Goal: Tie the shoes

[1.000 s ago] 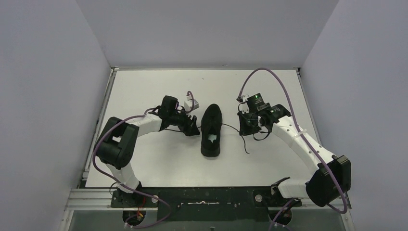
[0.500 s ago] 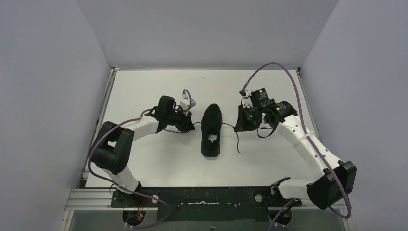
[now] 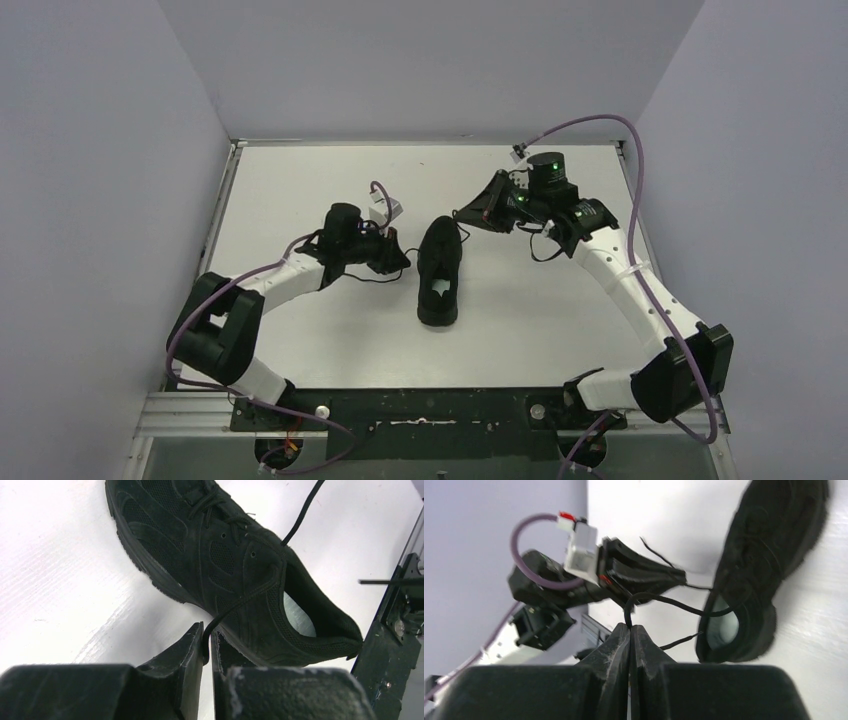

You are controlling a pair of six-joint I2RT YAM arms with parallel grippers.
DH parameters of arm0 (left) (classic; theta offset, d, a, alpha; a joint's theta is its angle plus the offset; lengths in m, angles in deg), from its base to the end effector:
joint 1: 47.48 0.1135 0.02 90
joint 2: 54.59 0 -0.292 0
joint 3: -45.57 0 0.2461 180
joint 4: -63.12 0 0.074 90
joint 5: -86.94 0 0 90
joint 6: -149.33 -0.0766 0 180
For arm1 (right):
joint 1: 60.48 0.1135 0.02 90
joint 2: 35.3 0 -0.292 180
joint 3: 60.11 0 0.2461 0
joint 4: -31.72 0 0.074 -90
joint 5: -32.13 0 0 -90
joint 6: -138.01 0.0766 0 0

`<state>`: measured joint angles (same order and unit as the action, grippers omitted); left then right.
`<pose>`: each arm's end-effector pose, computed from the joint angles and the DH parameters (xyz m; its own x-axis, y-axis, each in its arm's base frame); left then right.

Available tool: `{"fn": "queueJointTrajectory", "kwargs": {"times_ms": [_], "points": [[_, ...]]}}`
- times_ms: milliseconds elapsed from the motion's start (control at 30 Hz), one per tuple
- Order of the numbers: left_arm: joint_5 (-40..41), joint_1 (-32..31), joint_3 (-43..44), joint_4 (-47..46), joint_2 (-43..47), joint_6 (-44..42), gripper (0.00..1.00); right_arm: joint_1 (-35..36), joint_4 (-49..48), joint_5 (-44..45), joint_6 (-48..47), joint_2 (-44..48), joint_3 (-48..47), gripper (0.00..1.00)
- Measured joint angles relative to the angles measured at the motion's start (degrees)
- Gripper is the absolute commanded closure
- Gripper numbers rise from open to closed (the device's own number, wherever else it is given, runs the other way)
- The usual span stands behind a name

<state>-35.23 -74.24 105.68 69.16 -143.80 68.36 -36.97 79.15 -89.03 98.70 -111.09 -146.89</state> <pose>0.2893 -0.1915 0.2059 -0.6284 0.1681 -0.7595 0.6797 0.5935 -0.4310 0.2613 0.1569 0.3606 -0.9045 0.3286 -0.2718 -0.0366 0.5753 0.8172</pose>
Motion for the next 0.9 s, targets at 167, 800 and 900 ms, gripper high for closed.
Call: {"fn": "queueJointTrajectory", "kwargs": {"times_ms": [167, 800, 900], "points": [[0.4, -0.4, 0.0, -0.3, 1.4, 1.9, 0.93, -0.3, -11.8, -0.4, 7.3, -3.6, 0.0, 1.00], [-11.9, -2.1, 7.1, -9.2, -1.2, 4.0, 0.91, -2.5, -5.7, -20.7, -8.6, -5.4, -5.8, 1.00], [-14.8, -2.3, 8.2, -11.3, -3.2, 4.3, 0.91, -2.9, -7.4, -21.7, -8.0, -5.4, -5.8, 1.00]]}}
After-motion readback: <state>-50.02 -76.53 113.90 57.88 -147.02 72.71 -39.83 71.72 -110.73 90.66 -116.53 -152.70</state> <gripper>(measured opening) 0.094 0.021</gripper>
